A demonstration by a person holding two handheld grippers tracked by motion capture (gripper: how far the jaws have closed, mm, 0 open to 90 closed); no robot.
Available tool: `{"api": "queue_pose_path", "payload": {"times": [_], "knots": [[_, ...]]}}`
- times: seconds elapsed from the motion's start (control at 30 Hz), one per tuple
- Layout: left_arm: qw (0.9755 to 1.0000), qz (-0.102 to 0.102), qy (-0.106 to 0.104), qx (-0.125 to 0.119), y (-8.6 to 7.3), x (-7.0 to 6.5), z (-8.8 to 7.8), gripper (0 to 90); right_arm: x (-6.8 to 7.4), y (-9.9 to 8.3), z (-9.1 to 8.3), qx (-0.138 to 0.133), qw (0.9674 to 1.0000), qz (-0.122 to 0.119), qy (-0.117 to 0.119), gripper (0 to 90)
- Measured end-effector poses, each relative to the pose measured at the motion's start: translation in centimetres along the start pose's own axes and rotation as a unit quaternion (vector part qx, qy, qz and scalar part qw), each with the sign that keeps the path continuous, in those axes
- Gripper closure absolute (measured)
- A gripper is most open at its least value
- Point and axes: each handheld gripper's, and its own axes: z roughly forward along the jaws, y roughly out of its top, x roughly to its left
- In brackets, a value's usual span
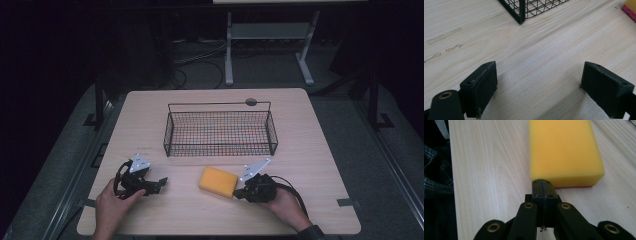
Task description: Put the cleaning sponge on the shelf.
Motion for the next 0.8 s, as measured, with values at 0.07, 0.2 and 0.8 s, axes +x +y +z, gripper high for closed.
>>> {"api": "queue_pose_path", "payload": {"times": [0.07,0.2,0.8], "knots": [[1.0000,0.000,0.000,0.000,0.0,0.0,0.0,12.7,0.2,0.1,0.1,0.001,1.0000,-0.003,0.001,89.9],[1.0000,0.000,0.000,0.000,0.0,0.0,0.0,12.7,0.5,0.3,0.3,0.001,1.0000,-0.005,0.005,89.9],[1.0000,0.000,0.000,0.000,0.0,0.0,0.0,12.7,0.4,0.2,-0.9,-0.004,0.9998,0.015,-0.015,76.3]]}}
